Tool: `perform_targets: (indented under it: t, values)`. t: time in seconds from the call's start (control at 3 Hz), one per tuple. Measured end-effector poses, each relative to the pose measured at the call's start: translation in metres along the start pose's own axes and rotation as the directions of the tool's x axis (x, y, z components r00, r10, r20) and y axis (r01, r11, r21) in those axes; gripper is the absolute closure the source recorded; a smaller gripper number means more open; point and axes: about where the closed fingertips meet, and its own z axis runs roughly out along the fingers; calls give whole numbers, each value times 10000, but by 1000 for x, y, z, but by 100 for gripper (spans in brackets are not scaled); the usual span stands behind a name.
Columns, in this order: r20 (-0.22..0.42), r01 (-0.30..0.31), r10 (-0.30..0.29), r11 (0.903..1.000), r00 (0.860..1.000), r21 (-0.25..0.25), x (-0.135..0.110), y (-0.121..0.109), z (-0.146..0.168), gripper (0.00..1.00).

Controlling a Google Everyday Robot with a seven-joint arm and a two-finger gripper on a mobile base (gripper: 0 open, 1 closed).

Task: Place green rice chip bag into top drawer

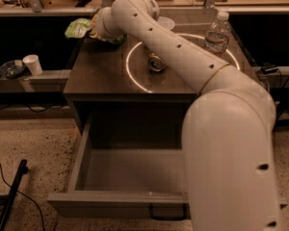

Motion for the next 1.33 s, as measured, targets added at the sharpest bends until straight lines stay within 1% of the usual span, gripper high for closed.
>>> perform_targets:
  t: [0.33, 0.67, 1.0, 1.33]
  values:
    - [787, 1184, -1238, 9905, 9892, 692, -46, -9, -58, 100]
    - [1308, 2435, -2573, 9633, 9574, 1131, -90, -12, -112, 100]
    - [1309, 2435, -2574, 9633, 9574, 1132, -90, -12, -112, 100]
    - [2105, 2717, -3019, 9489, 9298, 1608, -109, -9, -145, 100]
